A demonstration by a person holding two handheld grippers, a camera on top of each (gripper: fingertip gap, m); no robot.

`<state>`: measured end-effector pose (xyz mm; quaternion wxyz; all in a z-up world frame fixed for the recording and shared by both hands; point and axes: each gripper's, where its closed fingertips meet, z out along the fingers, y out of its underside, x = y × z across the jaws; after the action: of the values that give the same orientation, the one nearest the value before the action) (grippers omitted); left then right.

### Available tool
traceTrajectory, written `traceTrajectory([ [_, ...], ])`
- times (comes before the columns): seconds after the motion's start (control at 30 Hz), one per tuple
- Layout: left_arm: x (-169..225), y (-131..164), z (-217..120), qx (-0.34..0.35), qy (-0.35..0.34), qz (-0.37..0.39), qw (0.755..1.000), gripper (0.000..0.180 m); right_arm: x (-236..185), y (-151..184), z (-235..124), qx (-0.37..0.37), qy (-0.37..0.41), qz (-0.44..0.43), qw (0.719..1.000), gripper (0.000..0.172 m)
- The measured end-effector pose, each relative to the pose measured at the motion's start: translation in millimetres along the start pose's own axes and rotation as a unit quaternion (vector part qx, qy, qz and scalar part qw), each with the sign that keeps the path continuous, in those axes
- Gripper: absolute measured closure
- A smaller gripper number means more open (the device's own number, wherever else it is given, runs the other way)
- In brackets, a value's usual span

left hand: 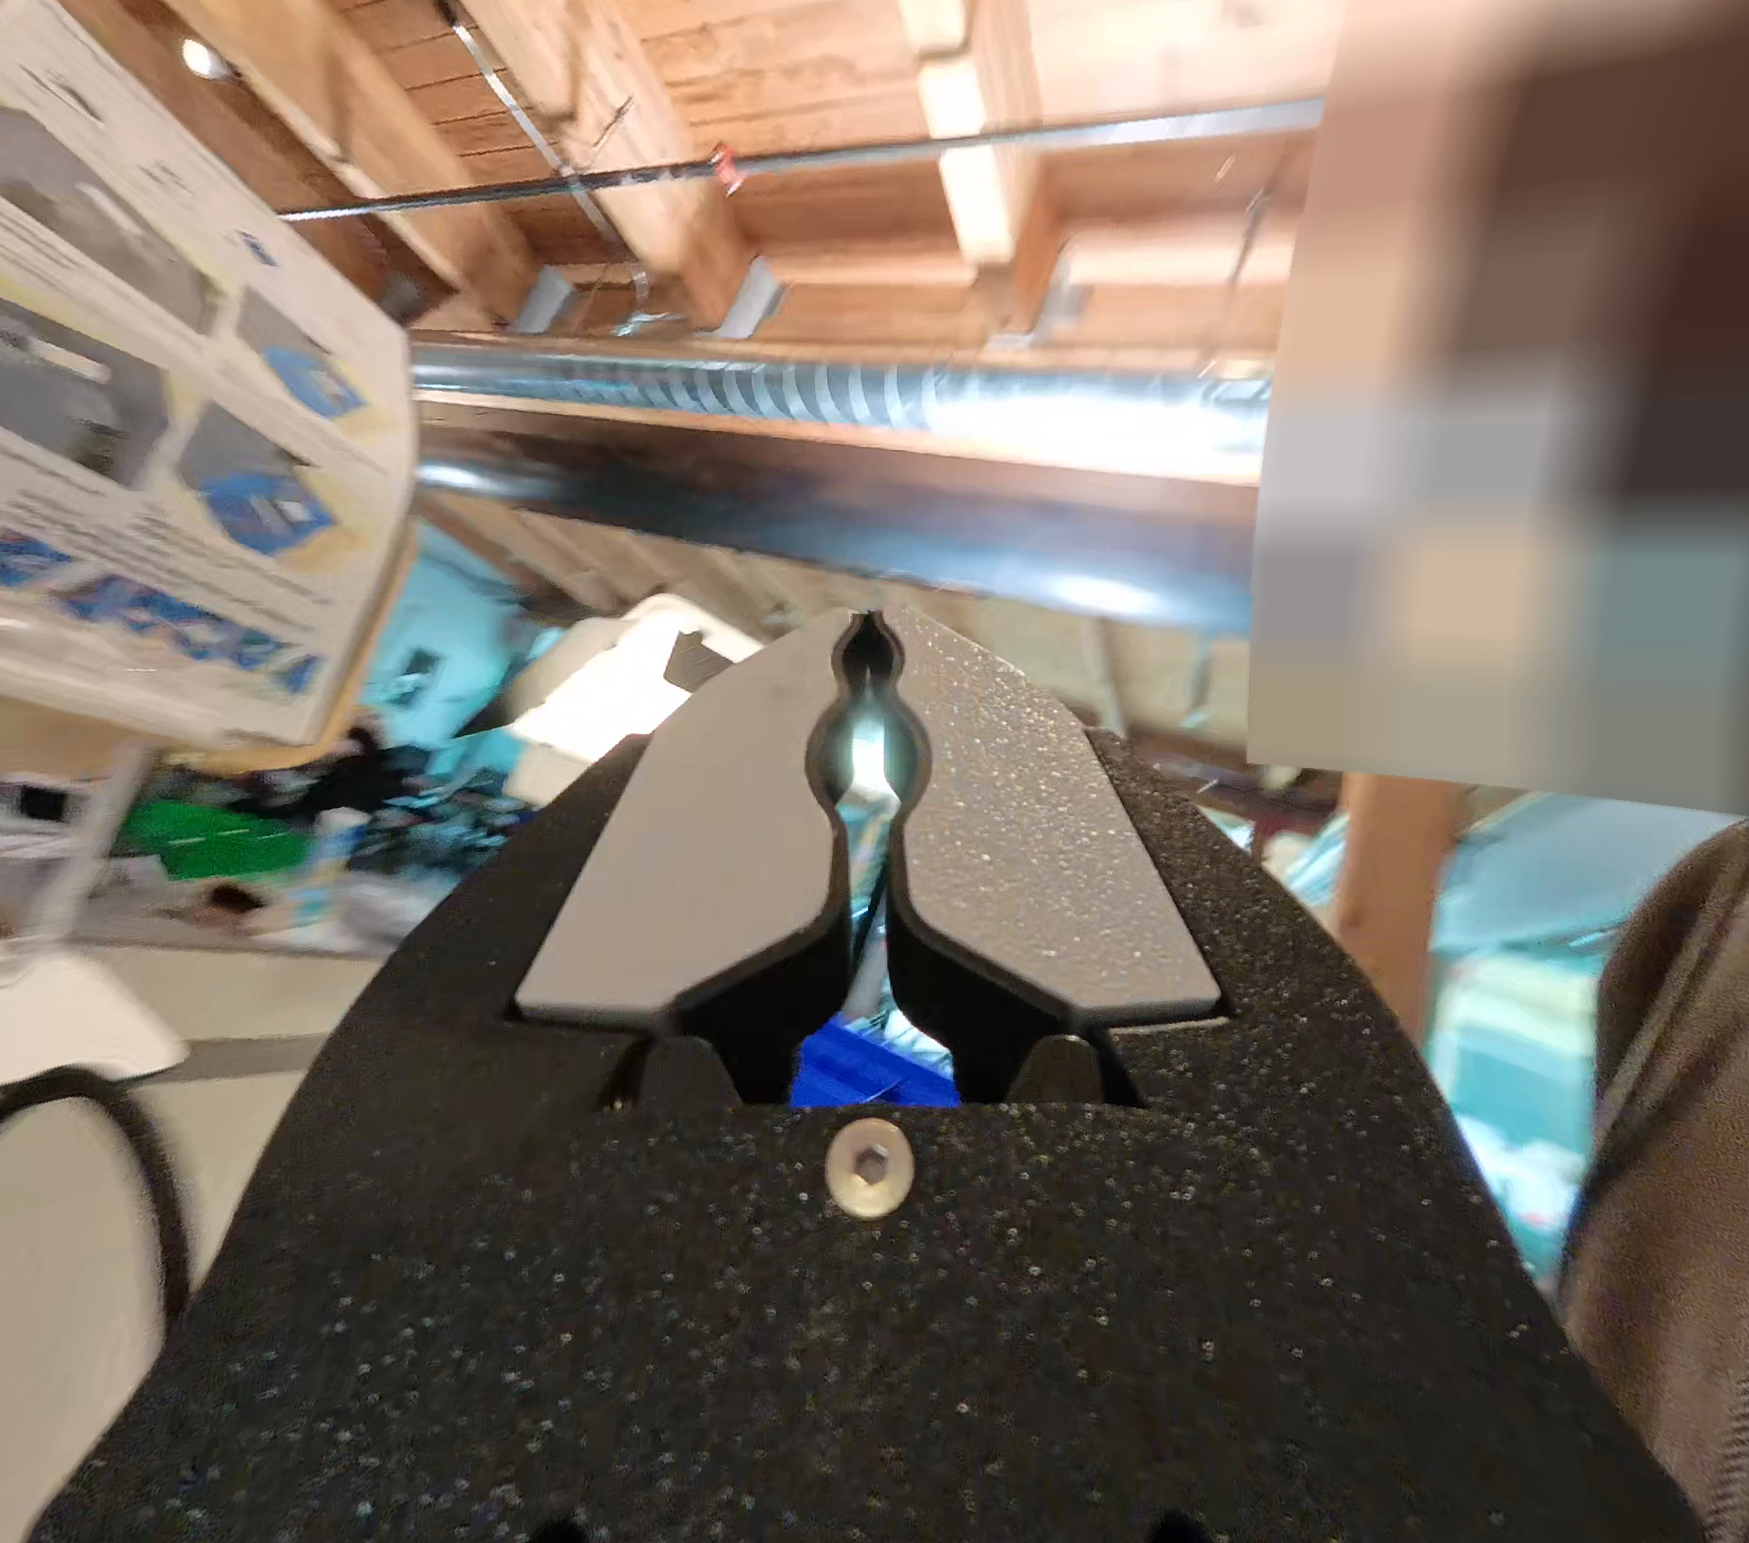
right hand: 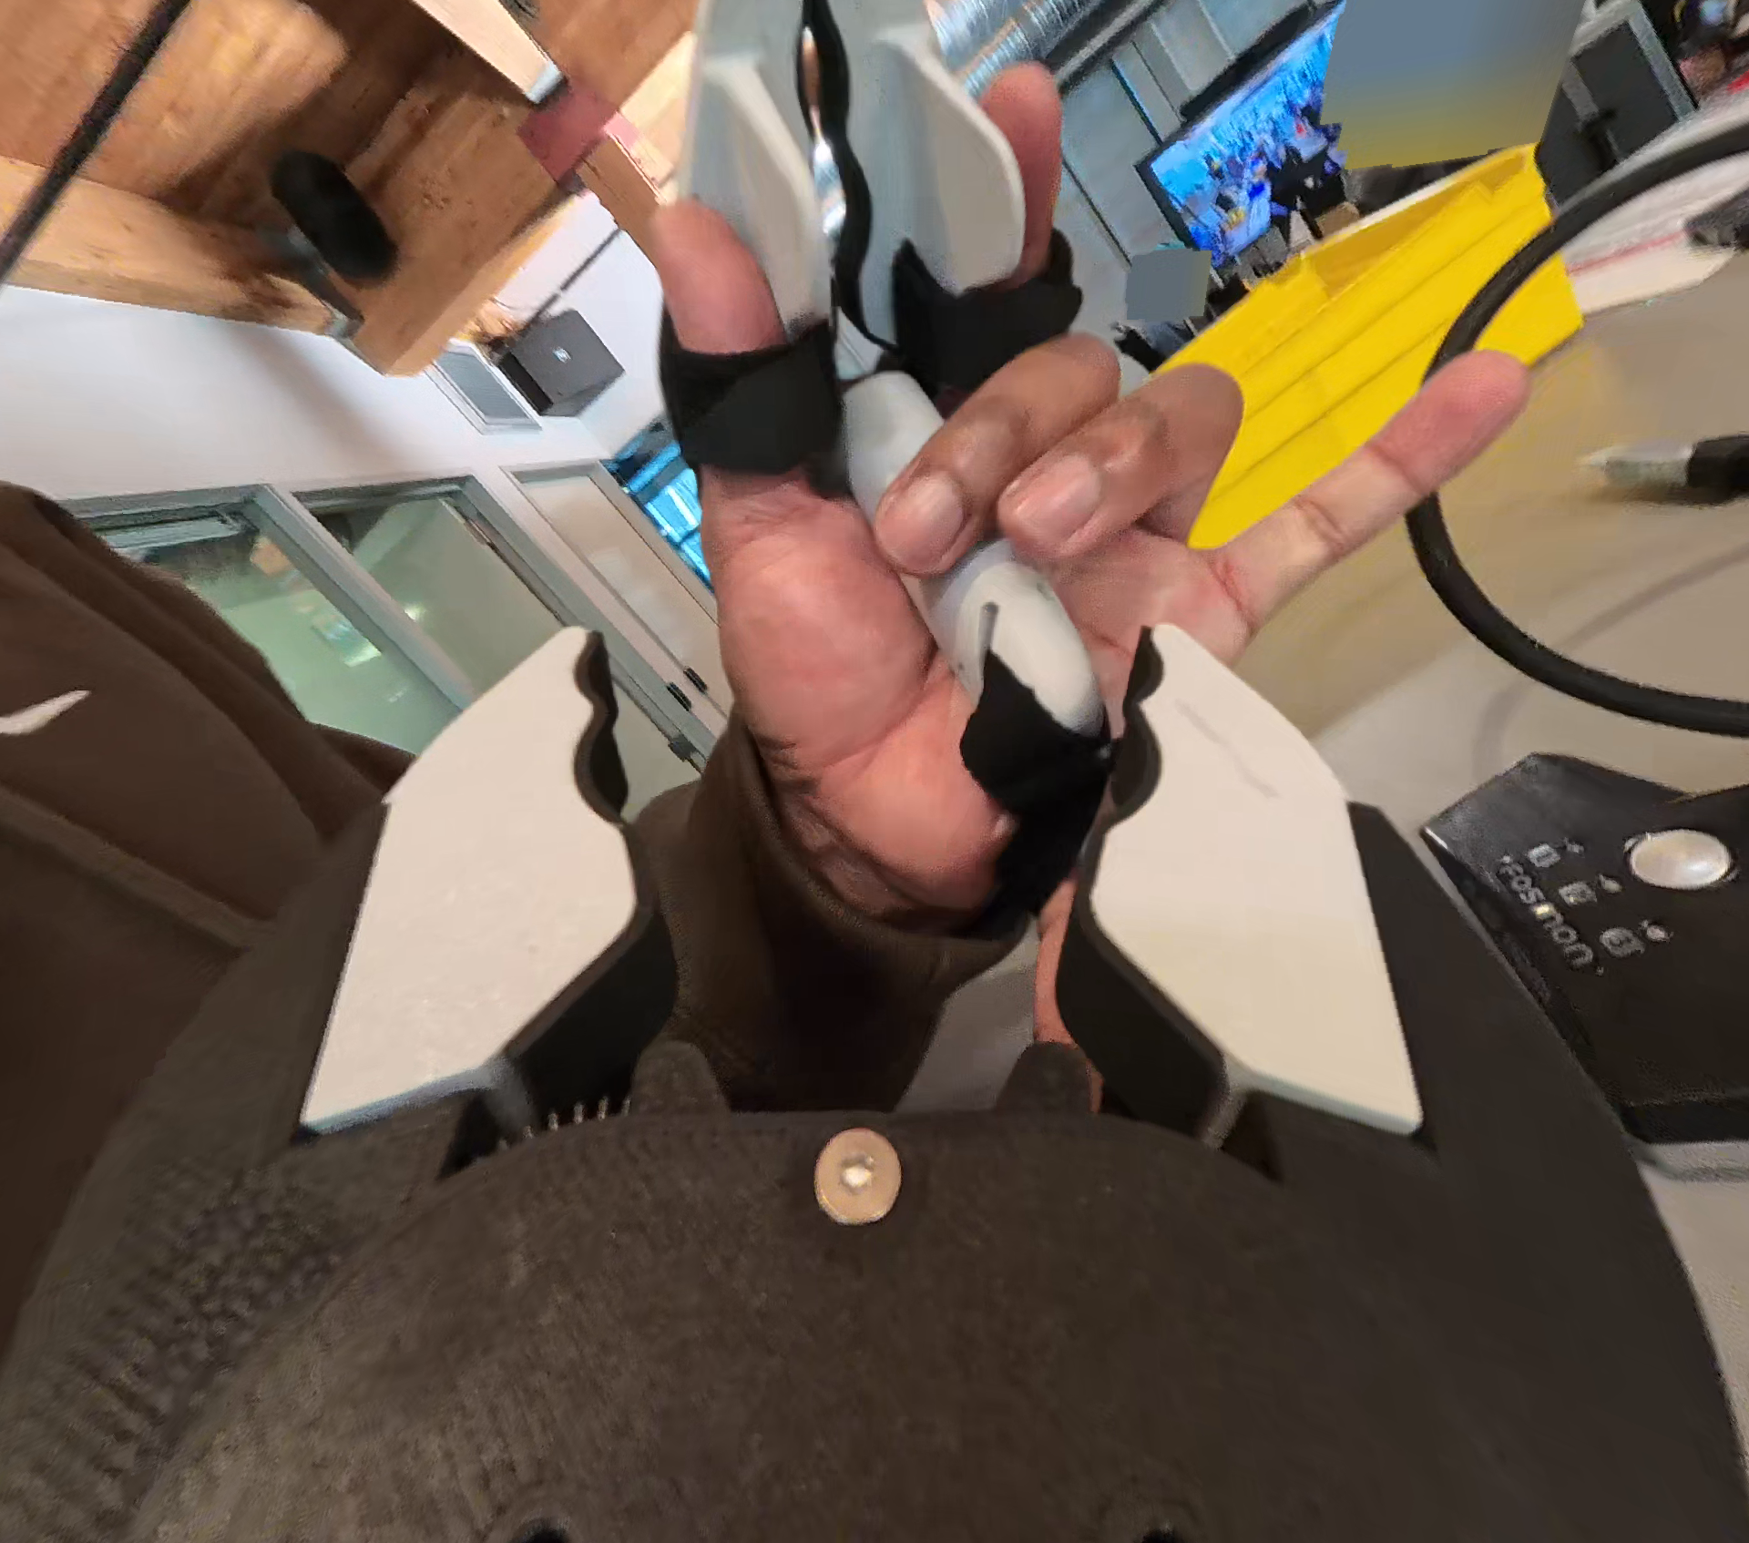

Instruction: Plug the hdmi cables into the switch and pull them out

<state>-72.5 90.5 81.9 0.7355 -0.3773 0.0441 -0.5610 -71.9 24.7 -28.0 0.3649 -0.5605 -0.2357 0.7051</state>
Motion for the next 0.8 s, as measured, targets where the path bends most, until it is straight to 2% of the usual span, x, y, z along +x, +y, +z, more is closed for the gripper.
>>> traceTrajectory([
  [0.07, -2.2, 2.6, -5.0, -0.024, -0.010, 0.053, 0.998, 0.180, 11.9, 2.2, 3.0, -0.007, 0.030, -0.002, 1.000, 0.078],
  [0.13, -10.8, 1.7, -14.7, -0.053, -0.041, 0.147, 0.987, 0.180, 19.8, -26.3, -8.9, 0.067, 0.039, 0.021, 0.997, 0.092],
  [0.17, -12.1, -0.8, -20.2, -0.062, -0.043, 0.166, 0.983, 0.180, 22.3, -43.1, -18.3, 0.114, 0.036, 0.039, 0.992, 0.095],
  [0.23, -5.3, 4.0, -27.7, -0.081, -0.001, 0.117, 0.990, 0.180, 29.8, -72.8, -38.4, 0.202, 0.032, 0.066, 0.977, 0.094],
  [0.3, 8.3, 20.4, -33.0, -0.093, 0.059, 0.018, 0.994, 0.180, 35.8, -98.9, -57.3, 0.290, 0.015, 0.102, 0.952, 0.095],
  [0.37, 20.4, 42.8, -36.5, -0.099, 0.101, -0.081, 0.987, 0.180, 42.2, -117.0, -68.7, 0.350, -0.001, 0.131, 0.928, 0.098],
  [0.43, 27.3, 66.2, -39.0, -0.108, 0.113, -0.145, 0.977, 0.180, 48.7, -130.1, -75.7, 0.391, -0.007, 0.142, 0.909, 0.099],
  [0.53, 30.8, 83.7, -42.5, -0.113, 0.107, -0.173, 0.973, 0.180, 60.4, -144.0, -86.0, 0.434, 0.011, 0.140, 0.890, 0.102],
  [0.63, 33.0, 90.8, -41.2, -0.134, 0.099, -0.158, 0.973, 0.180, 70.2, -149.1, -91.5, 0.448, 0.035, 0.138, 0.883, 0.102],
  [0.8, 41.0, 100.0, -40.4, -0.142, 0.110, -0.186, 0.966, 0.180, 65.6, -159.1, -90.0, 0.437, 0.047, 0.104, 0.892, 0.112],
])
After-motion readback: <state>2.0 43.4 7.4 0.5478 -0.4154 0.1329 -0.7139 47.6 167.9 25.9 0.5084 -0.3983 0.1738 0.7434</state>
